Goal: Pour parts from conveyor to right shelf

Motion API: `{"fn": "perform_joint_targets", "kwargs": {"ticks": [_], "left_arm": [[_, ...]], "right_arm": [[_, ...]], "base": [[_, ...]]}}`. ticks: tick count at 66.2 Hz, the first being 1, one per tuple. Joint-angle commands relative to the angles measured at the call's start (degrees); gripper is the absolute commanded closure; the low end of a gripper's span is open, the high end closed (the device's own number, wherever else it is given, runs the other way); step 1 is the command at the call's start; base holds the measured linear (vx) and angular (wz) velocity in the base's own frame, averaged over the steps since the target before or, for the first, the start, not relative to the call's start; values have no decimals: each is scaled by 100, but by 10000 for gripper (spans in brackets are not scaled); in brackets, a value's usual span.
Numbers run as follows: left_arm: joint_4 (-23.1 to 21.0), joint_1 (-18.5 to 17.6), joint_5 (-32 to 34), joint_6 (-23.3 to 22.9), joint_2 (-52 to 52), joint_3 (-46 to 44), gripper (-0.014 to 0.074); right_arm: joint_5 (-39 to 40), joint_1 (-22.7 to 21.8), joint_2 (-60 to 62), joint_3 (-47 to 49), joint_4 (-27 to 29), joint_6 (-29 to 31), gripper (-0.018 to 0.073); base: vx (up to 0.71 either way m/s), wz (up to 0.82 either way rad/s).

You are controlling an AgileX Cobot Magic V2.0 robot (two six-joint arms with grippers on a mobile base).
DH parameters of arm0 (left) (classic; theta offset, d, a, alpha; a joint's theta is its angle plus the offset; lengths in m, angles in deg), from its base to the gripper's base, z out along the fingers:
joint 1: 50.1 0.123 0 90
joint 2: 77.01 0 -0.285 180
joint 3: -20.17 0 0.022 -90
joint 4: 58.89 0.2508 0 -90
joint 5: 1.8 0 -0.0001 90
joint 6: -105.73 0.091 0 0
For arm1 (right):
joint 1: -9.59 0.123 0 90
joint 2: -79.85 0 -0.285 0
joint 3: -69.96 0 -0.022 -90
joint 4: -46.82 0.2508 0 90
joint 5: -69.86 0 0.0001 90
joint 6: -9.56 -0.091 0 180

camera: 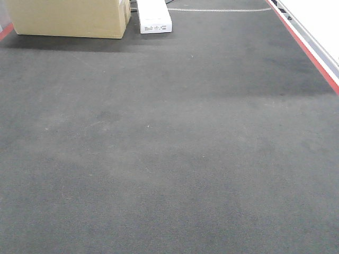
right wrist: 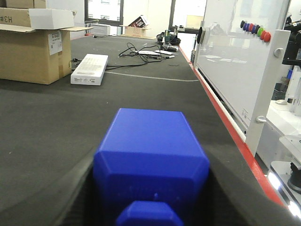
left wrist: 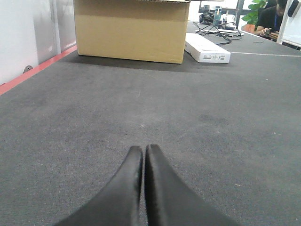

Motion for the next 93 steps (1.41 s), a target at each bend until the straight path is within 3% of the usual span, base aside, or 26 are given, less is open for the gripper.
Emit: {"fn": "perform_joint_targets", "kwargs": {"ticks": [1,29,54,73,93], "left_arm": [[1,-30,376,-20,-90,-147,603],[1,-36,375,-20,-85,-147,603],[1,-30,375,-20,-84,-147,603],[1,-30,381,-20,-84,-147,603],[1,-30,381,-20,-84,-147,603]], "right_arm": [[487,-26,-119,150,-44,37,564],[487,-26,-119,150,-44,37,564],[499,-26,-119,150,-47,37,564],[488,-26,-119,150,-57,37,564],[488,-26,-119,150,-64,37,564]], "base": [[0,0],[-7,-3],[-38,-20],[-51,-65],[-46,-116]]}}
